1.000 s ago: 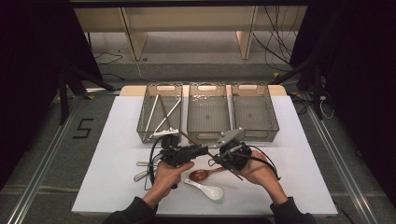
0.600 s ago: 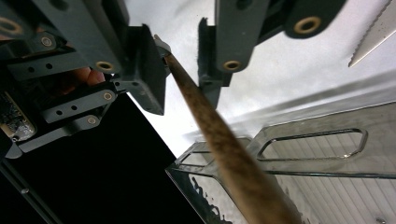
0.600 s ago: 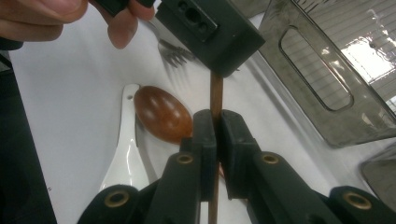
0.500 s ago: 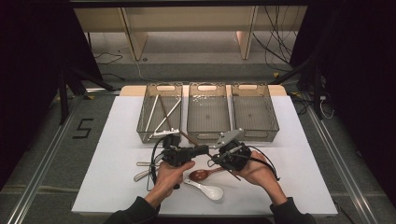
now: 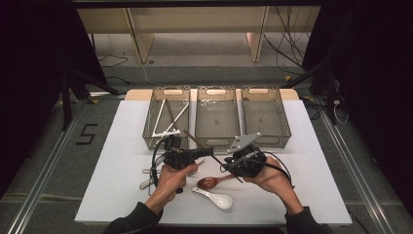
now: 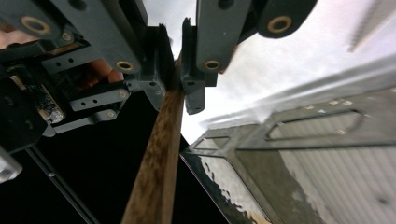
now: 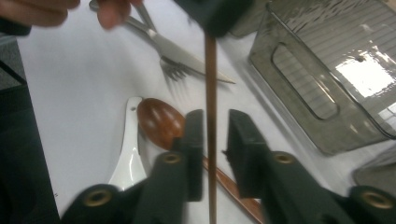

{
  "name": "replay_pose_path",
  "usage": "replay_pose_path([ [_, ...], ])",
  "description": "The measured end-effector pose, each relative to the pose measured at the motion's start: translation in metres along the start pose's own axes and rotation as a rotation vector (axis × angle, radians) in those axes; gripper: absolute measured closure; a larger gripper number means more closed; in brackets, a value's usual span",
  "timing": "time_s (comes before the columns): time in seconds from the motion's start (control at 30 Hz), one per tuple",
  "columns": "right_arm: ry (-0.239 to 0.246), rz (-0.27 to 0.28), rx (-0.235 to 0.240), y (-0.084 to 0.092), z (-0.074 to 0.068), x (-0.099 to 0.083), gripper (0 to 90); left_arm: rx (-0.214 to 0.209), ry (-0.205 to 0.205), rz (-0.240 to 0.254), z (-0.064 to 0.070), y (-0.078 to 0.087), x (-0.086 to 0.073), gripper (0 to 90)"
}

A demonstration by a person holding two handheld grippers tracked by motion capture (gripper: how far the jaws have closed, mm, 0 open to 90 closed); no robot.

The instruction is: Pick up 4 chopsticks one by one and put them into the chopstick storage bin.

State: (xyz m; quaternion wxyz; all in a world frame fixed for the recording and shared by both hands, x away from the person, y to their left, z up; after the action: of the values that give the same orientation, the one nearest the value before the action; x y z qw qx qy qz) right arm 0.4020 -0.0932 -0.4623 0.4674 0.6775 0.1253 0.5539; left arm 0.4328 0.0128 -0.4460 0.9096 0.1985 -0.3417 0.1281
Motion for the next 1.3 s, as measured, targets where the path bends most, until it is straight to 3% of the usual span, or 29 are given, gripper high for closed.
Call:
replay_pose_path([
  [0.2,-0.036,0.032,-0.001,0.009,0.005,-0.011,61.0,0.035,0.007,0.031,-0.016,0.027,0.023,83.4],
  [0.4,-0.078,0.021,-0.012,0.011,0.011,-0.027,52.1,0.05,0.033,0.068,-0.029,0.059,0.052,83.3],
  [0.67,-0.104,0.011,-0.018,0.009,0.013,-0.04,47.1,0.088,0.052,0.103,-0.046,0.087,0.084,83.3],
  [0.93,-0.127,0.019,-0.034,0.008,0.015,-0.045,40.8,0.128,0.053,0.127,-0.057,0.108,0.112,83.3],
  [1.3,-0.145,0.023,-0.04,0.008,0.015,-0.053,36.7,0.214,0.081,0.125,-0.089,0.123,0.137,83.3],
])
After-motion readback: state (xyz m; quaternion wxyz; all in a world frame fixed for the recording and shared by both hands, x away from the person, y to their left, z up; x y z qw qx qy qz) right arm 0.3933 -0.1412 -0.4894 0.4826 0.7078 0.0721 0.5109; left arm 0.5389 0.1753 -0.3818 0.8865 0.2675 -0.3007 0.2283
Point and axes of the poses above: each handheld gripper's, and its own axes: y roughly backward along the jaws, x roughly out of its top, z roughly to its right, the point moved 10 cm from there along -y, roughly forward along the jaws, and after that the axes turned 1 degree about -z, right-handed, at the moved point
